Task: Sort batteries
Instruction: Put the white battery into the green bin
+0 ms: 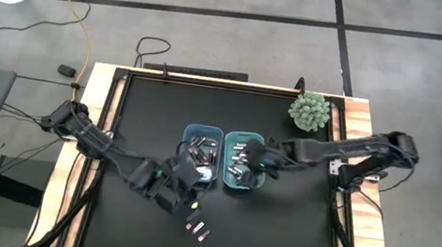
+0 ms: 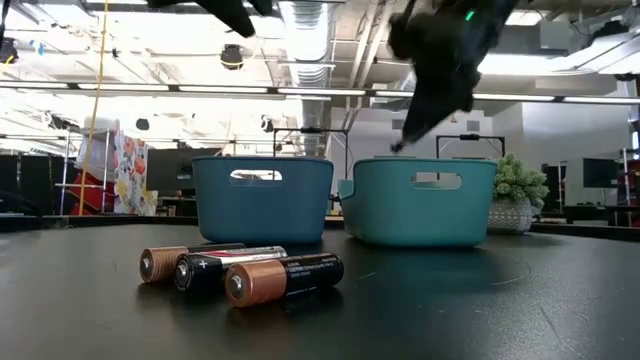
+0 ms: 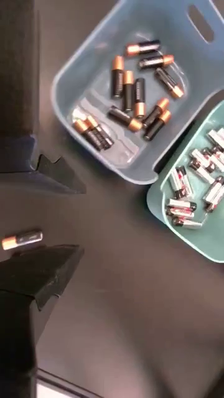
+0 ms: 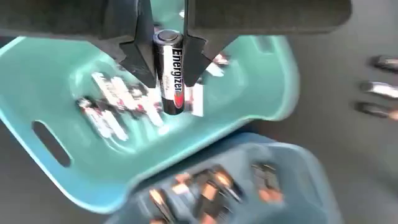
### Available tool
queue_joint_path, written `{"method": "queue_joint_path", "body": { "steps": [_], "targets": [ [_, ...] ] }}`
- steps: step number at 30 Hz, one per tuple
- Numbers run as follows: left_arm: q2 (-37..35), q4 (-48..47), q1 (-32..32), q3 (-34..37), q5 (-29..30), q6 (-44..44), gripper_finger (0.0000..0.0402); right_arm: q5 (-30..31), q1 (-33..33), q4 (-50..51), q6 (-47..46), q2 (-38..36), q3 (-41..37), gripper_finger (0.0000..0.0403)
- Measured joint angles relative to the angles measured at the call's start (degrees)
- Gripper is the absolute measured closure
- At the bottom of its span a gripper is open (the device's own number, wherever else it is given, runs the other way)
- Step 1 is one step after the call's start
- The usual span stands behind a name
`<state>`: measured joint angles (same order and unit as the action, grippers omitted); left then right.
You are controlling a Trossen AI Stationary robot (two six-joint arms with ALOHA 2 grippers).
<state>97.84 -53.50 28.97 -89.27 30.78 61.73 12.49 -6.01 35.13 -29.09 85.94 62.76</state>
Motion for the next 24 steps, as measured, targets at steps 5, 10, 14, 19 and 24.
{"method": "queue_joint_path", "body": {
  "steps": [5,10,14,19,24],
  "targets": [
    [0.0,-3.2,4.7,0.0,3.6,9.7,0.0265,-4.5,4.9,4.9,2.5,7.5,3.2,0.0346],
    [0.0,-4.9,8.7,0.0,5.2,17.5,0.0265,-5.1,7.6,6.7,3.9,13.0,4.2,0.0338],
    [0.0,-6.8,11.2,0.3,7.1,22.7,0.0265,-5.1,8.4,6.5,5.2,15.1,4.3,0.0337],
    [0.0,-6.9,12.6,3.6,7.4,28.5,0.0265,-5.3,8.4,6.1,5.2,15.6,4.3,0.0336],
    [0.0,-4.9,13.2,6.5,7.3,31.0,0.0265,-5.3,8.4,5.3,5.2,14.7,4.3,0.0335]
  ]
}}
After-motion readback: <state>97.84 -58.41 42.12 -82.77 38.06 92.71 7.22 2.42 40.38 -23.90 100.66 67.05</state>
